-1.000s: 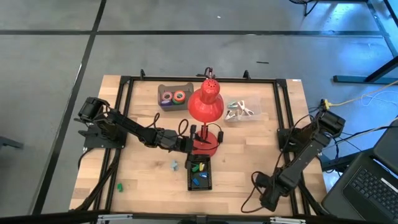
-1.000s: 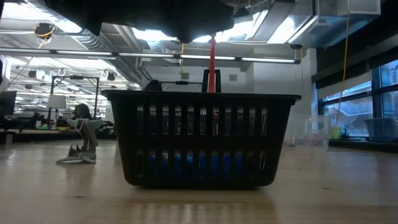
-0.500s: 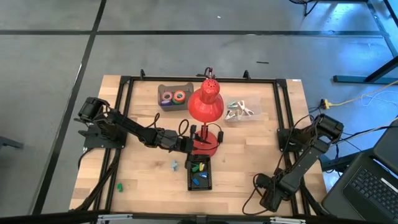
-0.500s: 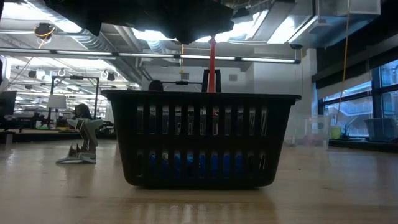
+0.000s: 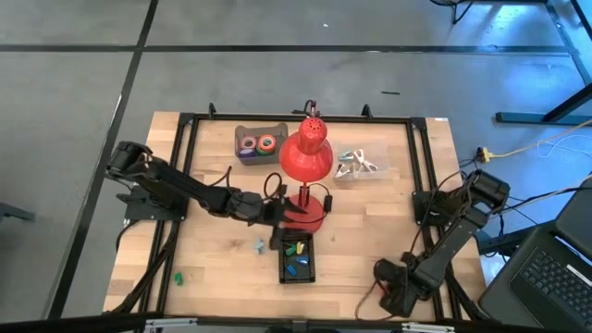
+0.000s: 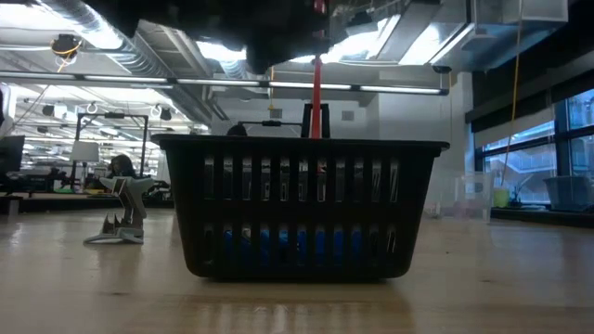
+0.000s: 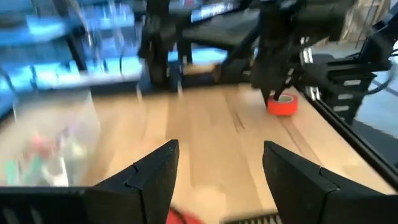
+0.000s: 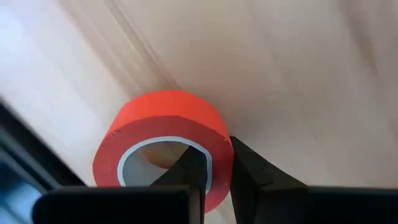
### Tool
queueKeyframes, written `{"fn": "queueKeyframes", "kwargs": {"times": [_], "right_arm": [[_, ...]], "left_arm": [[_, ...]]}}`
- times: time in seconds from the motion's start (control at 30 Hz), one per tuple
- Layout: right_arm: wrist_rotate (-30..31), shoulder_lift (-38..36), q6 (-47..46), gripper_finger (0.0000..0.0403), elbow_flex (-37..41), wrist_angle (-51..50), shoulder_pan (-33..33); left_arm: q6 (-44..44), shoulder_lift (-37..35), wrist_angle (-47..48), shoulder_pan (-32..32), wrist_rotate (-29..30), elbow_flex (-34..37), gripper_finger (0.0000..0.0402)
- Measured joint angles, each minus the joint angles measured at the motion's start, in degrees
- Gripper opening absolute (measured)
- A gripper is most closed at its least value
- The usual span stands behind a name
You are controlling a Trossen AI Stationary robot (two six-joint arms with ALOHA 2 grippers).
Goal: Pick and place Stapler, Stapler remover, tape
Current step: Put the orange tape into the black transparent bin
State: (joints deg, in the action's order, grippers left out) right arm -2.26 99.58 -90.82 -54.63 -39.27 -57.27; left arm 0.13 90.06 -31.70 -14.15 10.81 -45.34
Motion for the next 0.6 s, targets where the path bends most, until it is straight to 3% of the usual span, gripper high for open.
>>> {"fn": "queueKeyframes", "kwargs": {"times": [0.1, 0.3, 0.43, 0.6], "right_arm": [[10.74, 0.19, 3.18, 0.0038, -1.91, 0.1, 0.42], [27.38, 0.17, 16.56, 0.0038, -7.17, 1.21, 3.35], [33.79, 0.17, 27.14, 0.0038, -10.54, 0.97, 7.18], [41.4, 0.15, 42.82, 0.0038, -14.72, 1.21, 13.54]], "left_arm": [[-6.38, -2.87, 5.6, -0.77, 0.59, 1.5, 0.0223], [-11.18, -9.28, 2.53, -7.06, 8.08, 10.5, 0.0223], [-10.36, -13.99, -9.83, -13.03, 14.86, 18.96, 0.0223], [-8.42, -15.19, -33.18, -16.44, 14.84, 27.29, 0.0223]]}}
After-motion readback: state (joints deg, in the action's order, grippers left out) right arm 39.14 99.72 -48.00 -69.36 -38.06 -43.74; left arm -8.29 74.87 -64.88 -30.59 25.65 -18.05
